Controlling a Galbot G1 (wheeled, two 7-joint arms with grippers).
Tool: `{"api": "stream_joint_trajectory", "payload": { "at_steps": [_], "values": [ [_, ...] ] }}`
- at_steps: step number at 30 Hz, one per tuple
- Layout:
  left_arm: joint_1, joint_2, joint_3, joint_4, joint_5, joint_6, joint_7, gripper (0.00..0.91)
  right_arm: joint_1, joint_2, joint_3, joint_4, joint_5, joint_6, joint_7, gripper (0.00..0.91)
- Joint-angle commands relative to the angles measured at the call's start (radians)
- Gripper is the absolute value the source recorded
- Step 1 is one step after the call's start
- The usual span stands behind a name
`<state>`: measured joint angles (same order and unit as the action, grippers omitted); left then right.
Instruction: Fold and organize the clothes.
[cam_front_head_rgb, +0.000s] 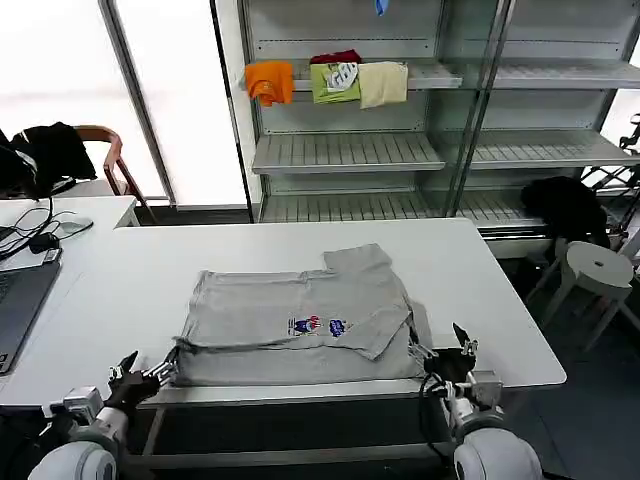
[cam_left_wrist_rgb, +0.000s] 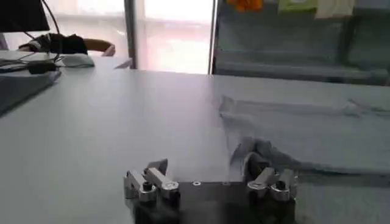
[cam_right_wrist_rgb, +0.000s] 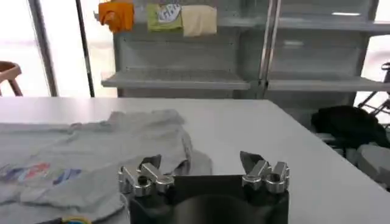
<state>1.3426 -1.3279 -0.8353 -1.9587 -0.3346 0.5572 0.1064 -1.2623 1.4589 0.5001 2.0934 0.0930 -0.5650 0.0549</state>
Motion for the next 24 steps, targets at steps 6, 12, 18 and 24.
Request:
{"api": "stream_joint_trajectory", "payload": {
  "at_steps": [6,12,18,24],
  "values": [
    [-0.292,0.028,0.02,0.165,0.004,0.02,-0.01,0.907,0.297,0.001,-0.009,-0.233,0.036,-0.014,-0.056,0.907],
    [-0.382,0.042,0.058,0.261,0.027,0.019,0.005,0.907,0.478,0.029,-0.035,-0.428,0.037,-0.014,-0.093,0.907],
    [-0.476,0.05,0.121,0.353,0.093,0.012,0.064,0.907,0.612,0.091,-0.026,-0.668,-0.02,0.006,-0.171,0.907],
    [-0.556,0.037,0.182,0.457,0.162,-0.051,0.139,0.907,0.763,0.131,0.013,-0.963,-0.17,0.192,-0.285,0.907]
  ]
}}
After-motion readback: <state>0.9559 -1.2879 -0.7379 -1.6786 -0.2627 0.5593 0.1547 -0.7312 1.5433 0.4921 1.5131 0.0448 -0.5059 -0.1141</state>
